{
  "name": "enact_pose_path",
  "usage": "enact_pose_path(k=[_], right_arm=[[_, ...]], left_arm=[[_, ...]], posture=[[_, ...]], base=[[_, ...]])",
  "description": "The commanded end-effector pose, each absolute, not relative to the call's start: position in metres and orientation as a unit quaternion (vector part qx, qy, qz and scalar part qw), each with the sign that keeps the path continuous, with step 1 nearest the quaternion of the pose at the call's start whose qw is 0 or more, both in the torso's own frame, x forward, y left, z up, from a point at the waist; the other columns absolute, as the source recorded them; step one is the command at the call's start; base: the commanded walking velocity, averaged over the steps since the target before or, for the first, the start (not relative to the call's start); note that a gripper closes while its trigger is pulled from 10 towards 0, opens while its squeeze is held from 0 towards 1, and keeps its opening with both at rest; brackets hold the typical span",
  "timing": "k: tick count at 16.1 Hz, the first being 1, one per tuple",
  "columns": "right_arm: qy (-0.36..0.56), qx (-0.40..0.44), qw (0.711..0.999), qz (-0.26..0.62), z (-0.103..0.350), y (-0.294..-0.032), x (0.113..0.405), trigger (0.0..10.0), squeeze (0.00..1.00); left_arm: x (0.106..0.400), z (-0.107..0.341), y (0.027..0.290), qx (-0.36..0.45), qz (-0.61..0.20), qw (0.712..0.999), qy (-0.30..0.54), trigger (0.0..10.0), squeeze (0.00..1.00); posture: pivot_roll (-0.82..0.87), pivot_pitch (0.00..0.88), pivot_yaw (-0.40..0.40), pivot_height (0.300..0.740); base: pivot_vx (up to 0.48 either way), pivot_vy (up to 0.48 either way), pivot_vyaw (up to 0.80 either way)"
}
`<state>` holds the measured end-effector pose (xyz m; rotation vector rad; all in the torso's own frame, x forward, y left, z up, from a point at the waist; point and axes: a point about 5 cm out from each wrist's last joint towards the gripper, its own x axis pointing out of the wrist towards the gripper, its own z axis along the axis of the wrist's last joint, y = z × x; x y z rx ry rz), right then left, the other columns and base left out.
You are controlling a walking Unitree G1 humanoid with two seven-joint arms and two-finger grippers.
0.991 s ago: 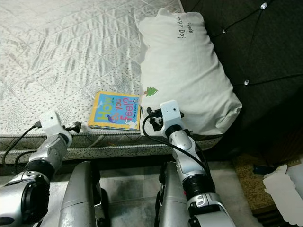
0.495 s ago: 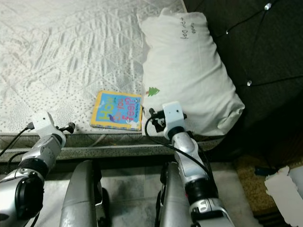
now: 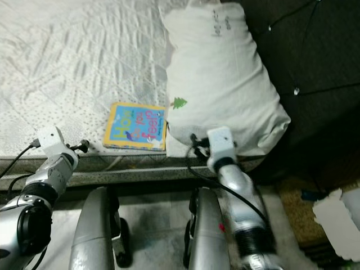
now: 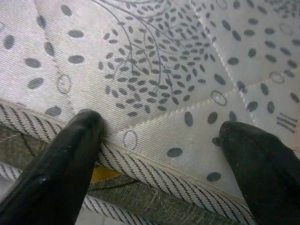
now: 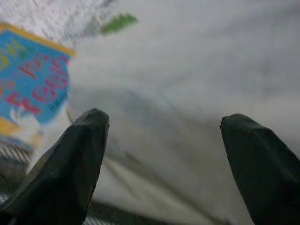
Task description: Clean up the room
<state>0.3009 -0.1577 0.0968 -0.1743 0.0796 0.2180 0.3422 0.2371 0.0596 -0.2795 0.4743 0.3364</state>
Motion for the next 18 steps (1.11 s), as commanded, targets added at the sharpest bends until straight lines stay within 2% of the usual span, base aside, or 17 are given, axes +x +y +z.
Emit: enact_pose_path(k=[1,5,10,18], right_arm=[[0.050,-0.091,0.989,0.101,0.096,-0.170,0.294,10.0,0.00],[0.065,-0.105,0.988,0.096,0.096,-0.184,0.282,10.0,0.00],[0.073,-0.103,0.987,0.101,0.096,-0.178,0.278,10.0,0.00],[0.069,-0.097,0.987,0.106,0.099,-0.169,0.285,10.0,0.00]], left_arm=[[0.339,0.055,0.236,-0.133,0.159,0.947,0.247,10.0,0.00],[0.339,0.053,0.231,-0.130,0.144,0.947,0.255,10.0,0.00],[0.346,0.054,0.208,-0.120,0.077,0.953,0.267,10.0,0.00],[0.347,0.050,0.185,-0.104,0.011,0.953,0.286,10.0,0.00]], posture=[[-0.07,0.265,-0.059,0.571],[-0.09,0.287,-0.059,0.571],[-0.09,0.286,-0.052,0.571],[-0.08,0.259,-0.047,0.571]], base=[[0.000,0.000,0.00],[0.000,0.000,0.00],[0.000,0.000,0.00],[0.000,0.000,0.00]])
